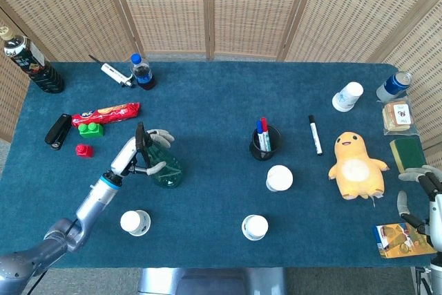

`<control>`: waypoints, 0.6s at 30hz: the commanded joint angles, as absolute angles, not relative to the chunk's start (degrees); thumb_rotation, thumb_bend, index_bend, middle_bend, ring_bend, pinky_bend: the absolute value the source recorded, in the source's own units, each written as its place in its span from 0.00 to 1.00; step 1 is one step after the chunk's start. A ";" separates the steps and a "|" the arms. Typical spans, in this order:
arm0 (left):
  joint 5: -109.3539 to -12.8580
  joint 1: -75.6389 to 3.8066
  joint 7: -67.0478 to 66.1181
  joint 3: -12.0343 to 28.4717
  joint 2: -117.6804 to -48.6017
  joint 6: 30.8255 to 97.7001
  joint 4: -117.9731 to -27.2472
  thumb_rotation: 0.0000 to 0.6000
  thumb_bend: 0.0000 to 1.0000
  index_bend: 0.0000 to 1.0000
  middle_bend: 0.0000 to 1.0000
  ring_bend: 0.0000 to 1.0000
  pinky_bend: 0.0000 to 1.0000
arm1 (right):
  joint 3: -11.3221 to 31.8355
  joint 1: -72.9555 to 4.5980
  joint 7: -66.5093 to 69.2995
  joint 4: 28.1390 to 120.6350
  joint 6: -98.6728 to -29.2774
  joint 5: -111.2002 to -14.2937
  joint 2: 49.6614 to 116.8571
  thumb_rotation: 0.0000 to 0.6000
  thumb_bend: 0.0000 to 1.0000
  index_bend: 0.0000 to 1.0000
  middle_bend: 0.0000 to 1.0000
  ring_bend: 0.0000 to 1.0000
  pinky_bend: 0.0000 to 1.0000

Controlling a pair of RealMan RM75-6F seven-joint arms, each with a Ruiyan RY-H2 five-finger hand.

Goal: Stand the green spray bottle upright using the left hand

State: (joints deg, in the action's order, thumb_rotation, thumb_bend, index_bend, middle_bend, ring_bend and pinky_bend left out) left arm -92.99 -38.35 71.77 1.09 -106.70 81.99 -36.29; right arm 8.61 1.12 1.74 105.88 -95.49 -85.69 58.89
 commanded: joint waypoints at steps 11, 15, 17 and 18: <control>-93.35 -38.38 69.74 1.10 -105.26 82.06 -38.46 0.48 0.34 0.21 0.19 0.12 0.28 | 8.61 1.44 2.38 105.63 -96.01 -85.87 58.79 1.00 0.51 0.40 0.37 0.23 0.28; -93.84 -38.06 68.93 0.66 -104.36 82.58 -39.08 0.43 0.34 0.17 0.16 0.10 0.25 | 8.64 1.36 2.56 105.62 -95.95 -86.00 58.76 1.00 0.52 0.40 0.37 0.23 0.28; -94.00 -37.86 68.94 0.48 -103.65 82.77 -39.83 0.38 0.33 0.14 0.14 0.08 0.23 | 8.66 1.28 2.53 105.65 -95.87 -86.07 58.74 1.00 0.52 0.40 0.37 0.23 0.28; -94.08 -37.78 68.89 0.38 -103.29 82.83 -40.18 0.37 0.33 0.14 0.13 0.08 0.22 | 8.68 1.25 2.52 105.68 -95.84 -86.09 58.73 1.00 0.52 0.40 0.37 0.23 0.28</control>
